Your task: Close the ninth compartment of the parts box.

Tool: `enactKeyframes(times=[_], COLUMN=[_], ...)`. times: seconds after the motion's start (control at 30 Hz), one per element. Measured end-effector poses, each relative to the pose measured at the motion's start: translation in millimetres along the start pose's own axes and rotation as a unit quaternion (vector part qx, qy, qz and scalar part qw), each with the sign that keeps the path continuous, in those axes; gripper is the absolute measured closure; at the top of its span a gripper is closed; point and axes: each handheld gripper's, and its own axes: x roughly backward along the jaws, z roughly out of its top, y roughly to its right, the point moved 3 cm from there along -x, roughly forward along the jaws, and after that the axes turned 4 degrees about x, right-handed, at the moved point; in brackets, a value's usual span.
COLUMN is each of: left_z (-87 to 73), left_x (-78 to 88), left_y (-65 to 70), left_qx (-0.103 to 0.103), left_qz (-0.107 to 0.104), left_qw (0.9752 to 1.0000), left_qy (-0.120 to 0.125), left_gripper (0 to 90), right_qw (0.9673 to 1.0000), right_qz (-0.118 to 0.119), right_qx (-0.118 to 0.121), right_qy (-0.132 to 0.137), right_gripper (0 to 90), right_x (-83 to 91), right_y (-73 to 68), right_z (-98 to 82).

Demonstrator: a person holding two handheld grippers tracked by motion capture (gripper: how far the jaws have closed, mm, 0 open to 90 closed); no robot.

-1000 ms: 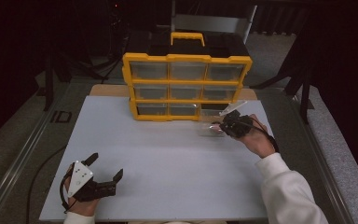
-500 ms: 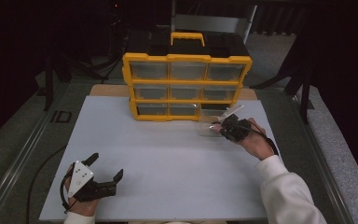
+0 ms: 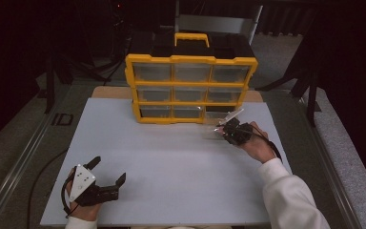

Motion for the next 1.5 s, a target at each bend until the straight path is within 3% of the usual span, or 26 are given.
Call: enactKeyframes(times=[0.53, 1.5], left_z=[0.1, 0.1], left_x=[-0.3, 0.1], left_y=[0.4, -0.4], left_qx=[0.000, 0.000], left_qz=[0.000, 0.002], left_qw=[1.0000, 1.0000], left_qy=[0.000, 0.000], left_gripper=[0.0, 0.0], right_qw=[1.0000, 0.9991], right_qz=[-0.002, -0.009], right_qx=[-0.008, -0.039], right_qy=[-0.004, 0.012], right_gripper=[89.7, 89.7], right_x=[-9.9, -17.3], right_y=[3.2, 10.9], right_z=[1.1, 8.2])
